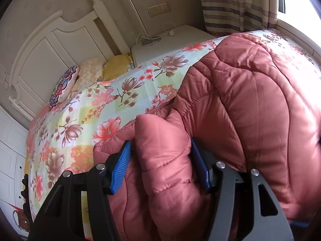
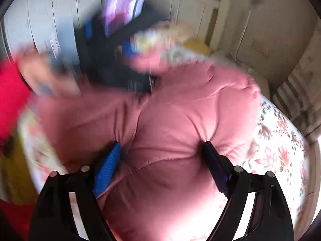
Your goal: Fold large clothes
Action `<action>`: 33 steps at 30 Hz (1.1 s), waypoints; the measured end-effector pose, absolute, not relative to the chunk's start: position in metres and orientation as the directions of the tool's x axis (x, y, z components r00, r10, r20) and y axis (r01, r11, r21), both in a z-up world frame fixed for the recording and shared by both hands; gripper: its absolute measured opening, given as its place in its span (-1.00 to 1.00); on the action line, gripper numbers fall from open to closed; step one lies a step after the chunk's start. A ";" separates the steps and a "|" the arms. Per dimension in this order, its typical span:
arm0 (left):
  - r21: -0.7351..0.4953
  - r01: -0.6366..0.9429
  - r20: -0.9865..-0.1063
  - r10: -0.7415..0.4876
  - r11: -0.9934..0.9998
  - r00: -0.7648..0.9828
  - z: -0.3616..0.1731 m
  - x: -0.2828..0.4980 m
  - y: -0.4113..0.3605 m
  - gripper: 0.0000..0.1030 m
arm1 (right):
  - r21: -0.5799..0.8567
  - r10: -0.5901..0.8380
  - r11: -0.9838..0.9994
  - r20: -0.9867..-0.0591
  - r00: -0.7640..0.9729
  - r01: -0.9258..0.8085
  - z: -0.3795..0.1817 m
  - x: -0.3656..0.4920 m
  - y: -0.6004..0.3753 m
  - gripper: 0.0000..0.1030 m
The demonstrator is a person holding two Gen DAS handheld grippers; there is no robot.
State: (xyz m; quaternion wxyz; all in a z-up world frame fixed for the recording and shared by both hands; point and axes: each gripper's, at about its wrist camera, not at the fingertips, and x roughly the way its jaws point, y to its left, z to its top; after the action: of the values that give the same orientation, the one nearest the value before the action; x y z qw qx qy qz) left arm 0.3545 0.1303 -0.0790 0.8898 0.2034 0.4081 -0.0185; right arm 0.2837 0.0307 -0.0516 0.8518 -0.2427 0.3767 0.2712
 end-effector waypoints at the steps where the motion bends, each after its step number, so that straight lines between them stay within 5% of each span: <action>1: 0.355 0.193 -0.732 0.144 0.915 0.666 -0.081 0.355 0.131 0.17 | -0.274 0.245 0.727 -0.753 0.611 -0.630 -0.060 0.279 0.039 0.63; 5: 0.341 0.190 -0.723 0.128 0.920 0.679 -0.083 0.354 0.134 0.17 | -0.255 0.241 0.734 -0.768 0.593 -0.629 -0.053 0.283 0.038 0.63; 11: 0.277 0.188 -0.733 0.080 0.942 0.675 -0.083 0.356 0.143 0.20 | -0.173 0.436 0.654 -0.709 0.554 -0.736 0.014 0.249 0.028 0.58; 19: 0.274 0.183 -0.729 0.080 0.944 0.680 -0.084 0.355 0.145 0.20 | -0.263 0.364 0.597 -0.754 0.547 -0.758 -0.060 0.239 0.090 0.67; 23: 0.262 0.179 -0.732 0.074 0.949 0.678 -0.082 0.356 0.146 0.21 | -0.076 0.516 0.589 -0.731 0.447 -0.804 -0.005 0.237 0.059 0.56; 27: 0.254 0.171 -0.731 0.073 0.952 0.679 -0.082 0.356 0.147 0.22 | -0.226 0.382 0.689 -0.694 0.610 -0.688 0.019 0.253 0.030 0.65; 33: 0.233 0.102 -0.725 0.103 0.967 0.681 -0.061 0.347 0.153 0.22 | -0.152 0.282 0.766 -0.793 0.540 -0.624 -0.037 0.298 0.027 0.81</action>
State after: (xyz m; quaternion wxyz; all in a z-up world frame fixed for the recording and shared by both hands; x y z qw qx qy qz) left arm 0.3468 0.1527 -0.0612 0.9079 0.1281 0.3992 0.0003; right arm 0.2981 0.0274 -0.0365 0.8509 -0.2144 0.3989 0.2662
